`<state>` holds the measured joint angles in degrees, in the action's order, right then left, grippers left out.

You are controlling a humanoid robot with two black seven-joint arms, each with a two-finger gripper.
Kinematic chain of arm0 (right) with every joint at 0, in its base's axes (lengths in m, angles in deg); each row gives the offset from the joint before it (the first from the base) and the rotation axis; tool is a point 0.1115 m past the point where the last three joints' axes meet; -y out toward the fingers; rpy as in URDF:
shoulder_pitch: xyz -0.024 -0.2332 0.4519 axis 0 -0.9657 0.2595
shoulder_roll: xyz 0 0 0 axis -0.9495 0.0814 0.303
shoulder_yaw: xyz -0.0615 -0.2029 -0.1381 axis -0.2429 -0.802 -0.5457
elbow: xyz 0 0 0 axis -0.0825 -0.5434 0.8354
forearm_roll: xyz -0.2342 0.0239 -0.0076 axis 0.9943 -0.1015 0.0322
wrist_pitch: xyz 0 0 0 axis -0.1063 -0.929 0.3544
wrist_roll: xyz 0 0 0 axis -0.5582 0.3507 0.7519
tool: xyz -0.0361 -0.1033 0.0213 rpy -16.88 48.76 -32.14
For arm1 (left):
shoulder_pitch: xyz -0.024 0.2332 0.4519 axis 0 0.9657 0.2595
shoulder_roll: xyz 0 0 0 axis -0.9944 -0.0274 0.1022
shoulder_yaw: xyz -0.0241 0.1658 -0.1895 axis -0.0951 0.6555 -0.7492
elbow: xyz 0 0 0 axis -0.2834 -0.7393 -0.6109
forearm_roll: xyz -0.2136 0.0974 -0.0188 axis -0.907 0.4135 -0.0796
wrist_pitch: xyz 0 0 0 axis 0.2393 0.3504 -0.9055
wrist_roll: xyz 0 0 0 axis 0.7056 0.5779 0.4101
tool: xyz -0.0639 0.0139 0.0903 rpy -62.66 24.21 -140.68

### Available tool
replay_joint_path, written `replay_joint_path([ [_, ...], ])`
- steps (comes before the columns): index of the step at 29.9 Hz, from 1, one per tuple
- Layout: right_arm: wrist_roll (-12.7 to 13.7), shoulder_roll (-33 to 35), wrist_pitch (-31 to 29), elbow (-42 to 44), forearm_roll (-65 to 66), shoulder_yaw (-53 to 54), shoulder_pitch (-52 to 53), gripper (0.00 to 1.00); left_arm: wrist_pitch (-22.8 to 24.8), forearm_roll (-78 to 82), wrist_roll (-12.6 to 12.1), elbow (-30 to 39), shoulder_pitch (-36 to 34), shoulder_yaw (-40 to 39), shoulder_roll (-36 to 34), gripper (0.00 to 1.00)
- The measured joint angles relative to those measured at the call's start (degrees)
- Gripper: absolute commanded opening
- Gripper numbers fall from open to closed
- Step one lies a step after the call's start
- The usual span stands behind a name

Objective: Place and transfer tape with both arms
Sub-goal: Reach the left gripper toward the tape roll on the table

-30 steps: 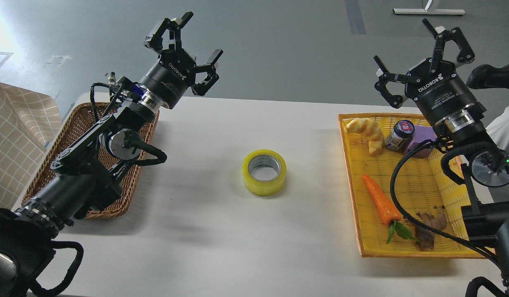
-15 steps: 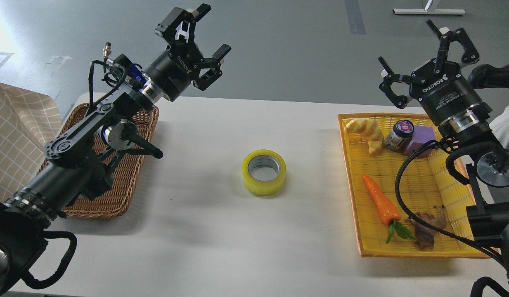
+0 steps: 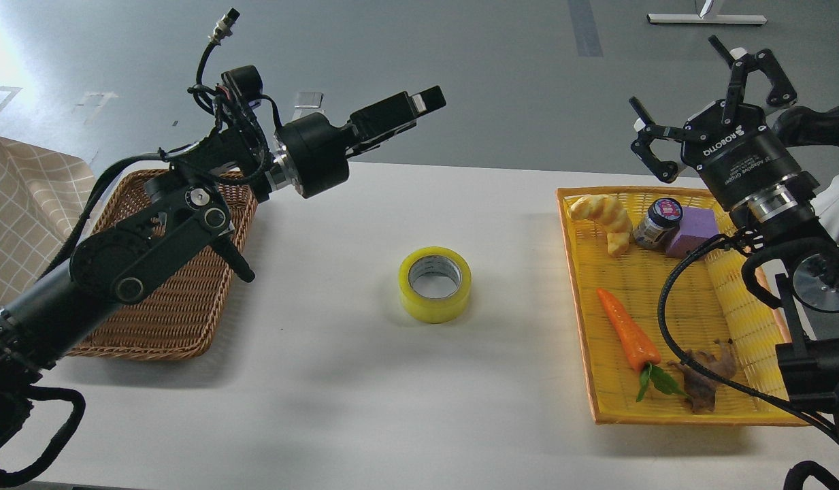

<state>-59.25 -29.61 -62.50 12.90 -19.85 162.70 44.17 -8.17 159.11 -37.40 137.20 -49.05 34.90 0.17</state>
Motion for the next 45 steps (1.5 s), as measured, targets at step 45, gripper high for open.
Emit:
replay_joint_path([
  [45,-0.4,1.4,0.0,0.3,0.3,0.1,-4.3,1.0,-2.1,25.5,-12.5,-10.6,-8.6,27.9,6.8,0.98],
])
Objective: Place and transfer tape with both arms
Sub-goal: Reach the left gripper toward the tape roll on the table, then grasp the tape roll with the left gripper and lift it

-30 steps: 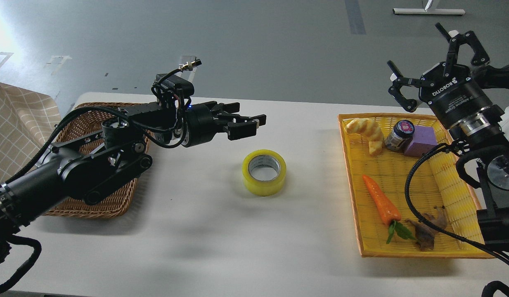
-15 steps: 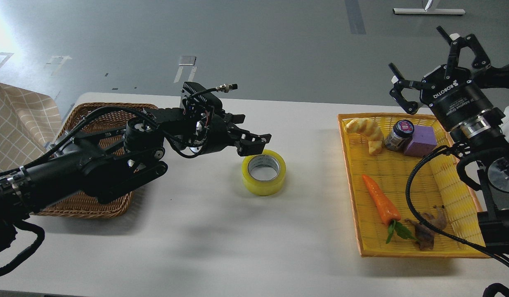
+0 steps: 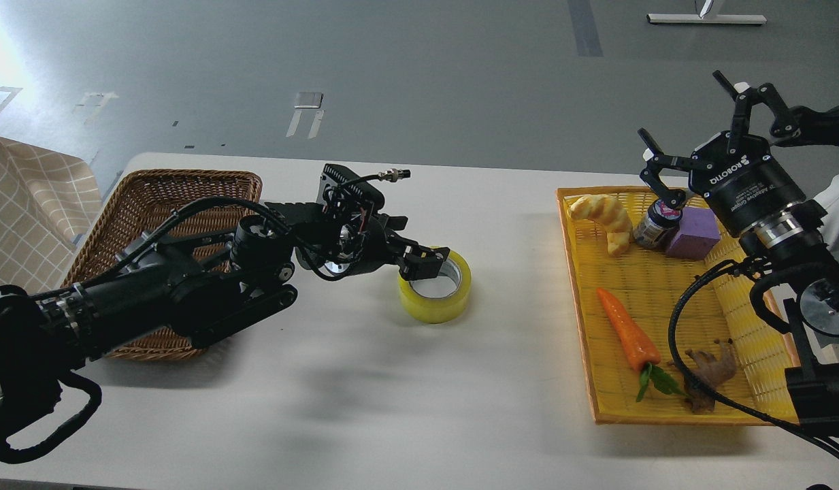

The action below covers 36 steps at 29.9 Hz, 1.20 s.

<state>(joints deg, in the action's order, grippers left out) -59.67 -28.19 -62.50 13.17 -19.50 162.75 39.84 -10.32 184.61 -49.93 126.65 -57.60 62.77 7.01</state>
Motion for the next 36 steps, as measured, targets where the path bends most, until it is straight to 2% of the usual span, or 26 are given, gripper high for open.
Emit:
replay_joint_path([
  [6,-0.1,0.0,0.0,0.0,0.0,0.0,-0.9,1.0,0.0,0.0,-1.9,-0.4,-0.1,0.6,0.1,0.98],
  [15,-0.1,0.0,0.0,0.2,0.0,-0.1,-1.1,1.0,0.0,0.0,-2.3,-4.1,0.0,0.7,4.1,0.97],
  [26,-0.2,0.0,0.0,0.2,0.0,-0.1,-1.6,1.0,-0.2,-0.2,-3.4,-6.3,0.3,3.4,4.4,0.85],
  [29,-0.2,0.0,0.0,0.1,0.0,-0.1,-1.6,1.0,-0.2,-0.2,-3.5,-6.7,0.3,3.4,4.6,0.69],
  [30,-0.2,0.0,0.0,0.1,0.0,0.0,-1.6,1.0,-0.2,-0.2,-3.7,-6.9,0.2,3.4,4.8,0.6],
  [32,-0.2,-0.1,0.0,0.1,0.0,0.0,-1.6,1.0,-0.3,-0.2,-4.3,-7.4,0.2,3.5,5.3,0.52],
  [36,-0.2,-0.1,0.0,0.2,0.0,0.0,-1.6,1.0,-0.4,-0.1,-5.5,-7.9,0.2,3.5,5.6,0.09],
])
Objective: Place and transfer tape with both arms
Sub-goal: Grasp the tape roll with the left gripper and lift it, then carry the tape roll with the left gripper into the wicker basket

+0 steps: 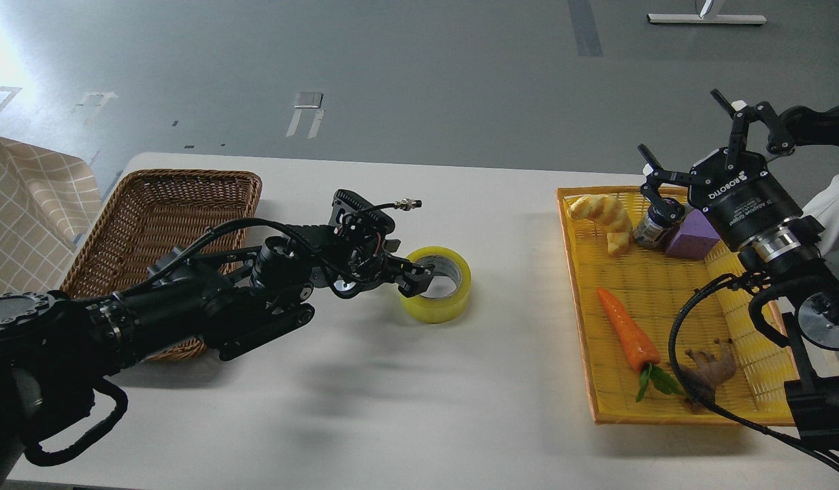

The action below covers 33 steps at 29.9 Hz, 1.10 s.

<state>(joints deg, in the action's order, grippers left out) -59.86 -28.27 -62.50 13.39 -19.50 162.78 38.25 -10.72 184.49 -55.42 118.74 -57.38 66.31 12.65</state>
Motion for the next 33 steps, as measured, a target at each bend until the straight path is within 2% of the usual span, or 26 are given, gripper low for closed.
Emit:
replay_joint_path([
  [2,0.0,0.0,0.0,0.1,0.0,0.0,0.0,1.0,-0.1,0.0,-0.1,-0.1,0.1,0.1,0.1,0.0],
  [13,0.0,-0.1,0.0,0.3,0.0,0.0,0.0,1.0,-0.1,0.3,2.1,0.0,-0.8,0.1,0.6,0.0],
  [19,0.0,-0.1,0.0,0.2,0.0,0.0,0.1,1.0,-0.1,-2.1,4.5,0.6,-6.9,-0.7,-1.0,0.0],
  [24,0.0,-0.2,0.0,0.1,0.0,0.1,0.2,1.0,0.0,-8.0,6.6,0.5,-11.7,-0.2,-4.9,0.0],
  [33,0.0,-0.1,0.0,0.4,0.1,0.0,0.1,1.0,-0.1,-9.8,10.3,0.6,-12.6,-0.6,-16.8,0.0],
])
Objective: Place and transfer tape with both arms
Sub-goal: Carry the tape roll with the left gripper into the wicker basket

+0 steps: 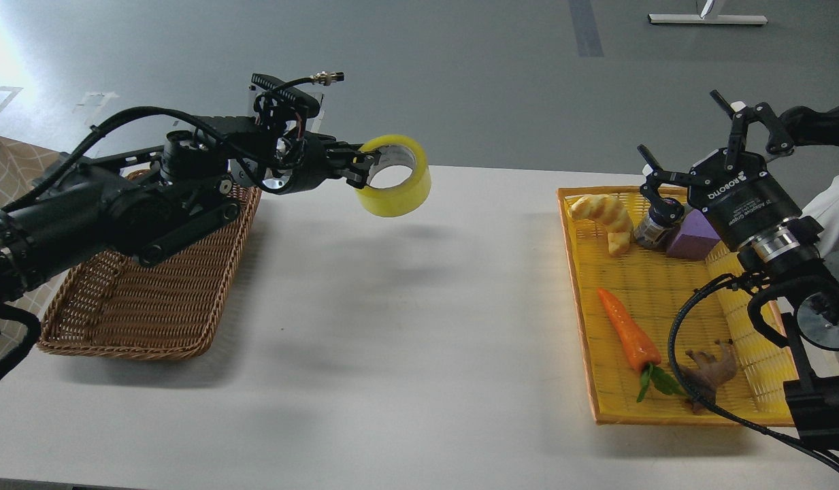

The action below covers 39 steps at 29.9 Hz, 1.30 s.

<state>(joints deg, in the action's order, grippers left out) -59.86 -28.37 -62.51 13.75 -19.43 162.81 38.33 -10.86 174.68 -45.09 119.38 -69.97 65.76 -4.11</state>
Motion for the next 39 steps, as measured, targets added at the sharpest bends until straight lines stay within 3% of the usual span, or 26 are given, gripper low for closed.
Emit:
replay_joint_path([
  [7,0.0,0.0,0.0,0.1,-0.1,0.0,0.0,1.0,-0.1,-1.3,4.0,0.1,-0.2,0.0,-10.1,0.0],
  [16,-0.1,-0.4,0.0,0.1,-0.1,0.0,0.2,1.0,-0.9,-1.3,5.5,0.0,3.6,0.6,-18.6,0.0],
  [39,-0.1,-0.4,0.0,0.1,-0.1,-0.2,0.0,1.0,-9.9,-1.5,6.7,-4.7,18.2,1.0,-23.6,0.0],
])
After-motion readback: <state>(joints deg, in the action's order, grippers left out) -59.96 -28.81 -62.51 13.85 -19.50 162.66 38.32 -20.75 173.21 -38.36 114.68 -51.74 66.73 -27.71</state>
